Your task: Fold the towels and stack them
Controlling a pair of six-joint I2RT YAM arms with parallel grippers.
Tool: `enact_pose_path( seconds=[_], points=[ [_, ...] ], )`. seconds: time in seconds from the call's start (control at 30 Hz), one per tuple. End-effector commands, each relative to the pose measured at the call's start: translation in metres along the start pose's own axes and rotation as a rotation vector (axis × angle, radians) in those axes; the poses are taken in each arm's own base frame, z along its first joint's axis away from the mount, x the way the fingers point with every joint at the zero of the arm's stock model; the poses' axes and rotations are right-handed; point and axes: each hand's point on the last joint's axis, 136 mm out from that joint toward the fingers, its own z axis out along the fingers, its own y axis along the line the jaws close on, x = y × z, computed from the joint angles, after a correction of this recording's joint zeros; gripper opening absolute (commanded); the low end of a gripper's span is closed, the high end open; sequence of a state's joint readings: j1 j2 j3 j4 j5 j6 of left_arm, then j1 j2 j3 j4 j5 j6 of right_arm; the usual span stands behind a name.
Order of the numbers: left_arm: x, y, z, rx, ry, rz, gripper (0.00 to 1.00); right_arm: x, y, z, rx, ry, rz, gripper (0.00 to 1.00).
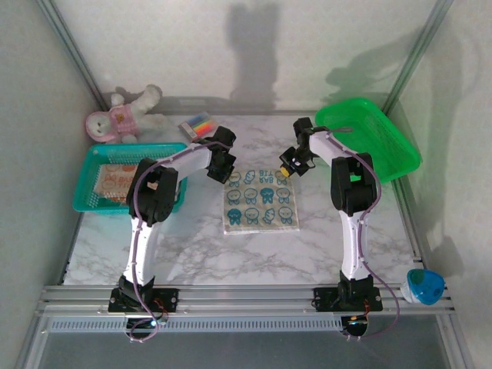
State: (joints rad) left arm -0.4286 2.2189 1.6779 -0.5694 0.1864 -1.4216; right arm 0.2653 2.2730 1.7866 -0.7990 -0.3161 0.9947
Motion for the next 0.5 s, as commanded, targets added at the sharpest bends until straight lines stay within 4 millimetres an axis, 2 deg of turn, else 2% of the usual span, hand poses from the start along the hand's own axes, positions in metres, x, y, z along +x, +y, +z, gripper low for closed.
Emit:
enact_pose_path(
  seconds=[0.0, 0.07, 0.13, 0.27, 0.47],
  points=[
    [-0.003, 0.015, 0.006, -0.052, -0.020, -0.004, 0.00, 0.002, -0.005, -0.001, 0.015, 0.000, 0.006, 0.01],
    [-0.003, 0.014, 0.003, -0.049, -0.022, -0.004, 0.00, 0.001, 0.000, -0.008, -0.001, -0.009, 0.008, 0.07],
    [-0.004, 0.015, 0.002, -0.052, -0.024, -0.002, 0.00, 0.001, 0.005, -0.016, -0.011, -0.018, 0.013, 0.23],
    [-0.002, 0.014, 0.000, -0.046, -0.023, 0.003, 0.00, 0.000, 0.013, -0.030, -0.035, -0.039, 0.049, 0.34],
    [0.001, 0.013, -0.001, -0.041, -0.018, 0.008, 0.00, -0.003, 0.005, -0.030, -0.018, -0.065, 0.182, 0.33]
  ],
)
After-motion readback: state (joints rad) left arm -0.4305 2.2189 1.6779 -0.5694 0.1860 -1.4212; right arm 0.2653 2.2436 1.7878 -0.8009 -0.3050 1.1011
